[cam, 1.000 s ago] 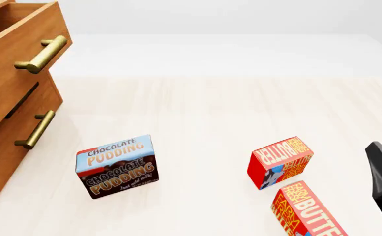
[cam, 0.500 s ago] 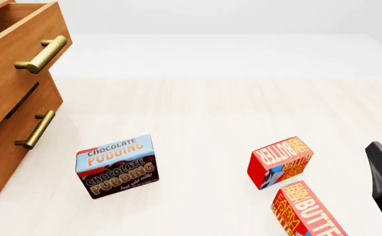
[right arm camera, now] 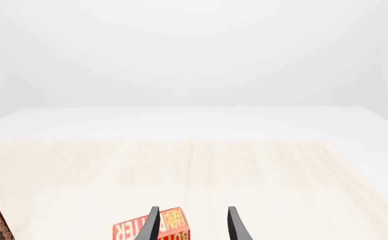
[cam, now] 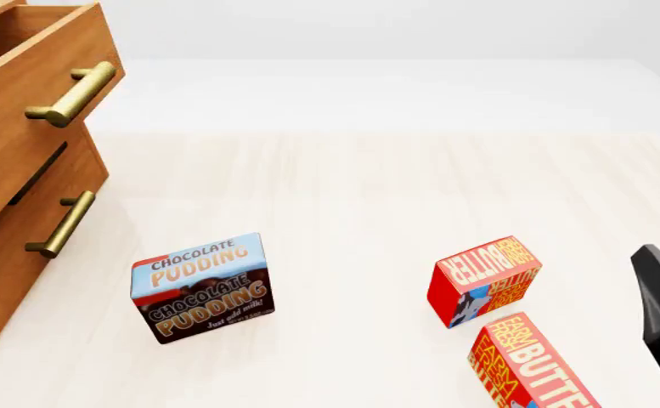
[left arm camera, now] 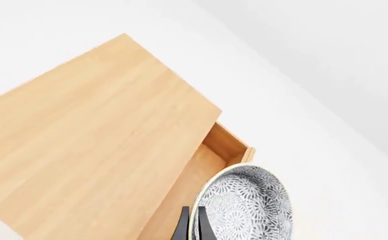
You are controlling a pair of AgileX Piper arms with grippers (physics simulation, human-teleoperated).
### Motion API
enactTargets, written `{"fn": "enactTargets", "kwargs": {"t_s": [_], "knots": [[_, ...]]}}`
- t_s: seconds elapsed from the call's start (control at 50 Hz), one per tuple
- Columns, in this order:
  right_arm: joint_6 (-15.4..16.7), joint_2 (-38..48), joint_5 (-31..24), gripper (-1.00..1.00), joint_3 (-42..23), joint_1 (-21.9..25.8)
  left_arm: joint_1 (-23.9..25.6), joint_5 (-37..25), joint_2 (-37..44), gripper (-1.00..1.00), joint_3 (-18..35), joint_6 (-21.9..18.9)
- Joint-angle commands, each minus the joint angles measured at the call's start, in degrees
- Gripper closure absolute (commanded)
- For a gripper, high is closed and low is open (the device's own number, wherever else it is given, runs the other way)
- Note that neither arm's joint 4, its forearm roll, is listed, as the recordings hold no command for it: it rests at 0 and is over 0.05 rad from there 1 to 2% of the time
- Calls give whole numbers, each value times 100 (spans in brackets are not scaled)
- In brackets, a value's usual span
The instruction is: Put the bowl in the top drawer of the cabinet.
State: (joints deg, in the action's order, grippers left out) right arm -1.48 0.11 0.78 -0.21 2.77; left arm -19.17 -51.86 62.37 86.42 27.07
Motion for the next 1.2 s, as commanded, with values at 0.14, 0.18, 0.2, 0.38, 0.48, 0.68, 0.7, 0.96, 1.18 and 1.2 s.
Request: {"fn": "enactTargets", "kwargs": {"t_s": [0.14, 0.18, 0.2, 0.38, 0.48, 0.68, 0.7, 0.96, 1.18, 1.2], "knots": [[-4, 0, 2, -100, 0, -4, -401, -90, 291, 100, 281, 123], [-3, -1, 4, -100, 0, -2, -461, -126, 364, 100, 240, 213], [-5, 0, 2, -100, 0, -2, -488, -105, 381, 100, 256, 212], [-5, 0, -1, -100, 0, 10, -590, -167, 456, 100, 154, 518], [-3, 1, 0, -100, 0, 23, -579, -178, 467, 100, 120, 570], [-2, 3, -9, -100, 0, 15, -588, -248, 441, 100, 107, 857], [-4, 3, -9, -100, 1, 15, -568, -224, 410, 100, 106, 931], [-10, 5, -15, -100, 1, 18, -740, -202, 483, 100, 91, 1131], [-5, 2, -6, -100, 0, 11, -925, -230, 646, 100, -57, 1011], [-2, 2, -8, -100, 0, 11, -943, -215, 661, 100, -38, 995]]}}
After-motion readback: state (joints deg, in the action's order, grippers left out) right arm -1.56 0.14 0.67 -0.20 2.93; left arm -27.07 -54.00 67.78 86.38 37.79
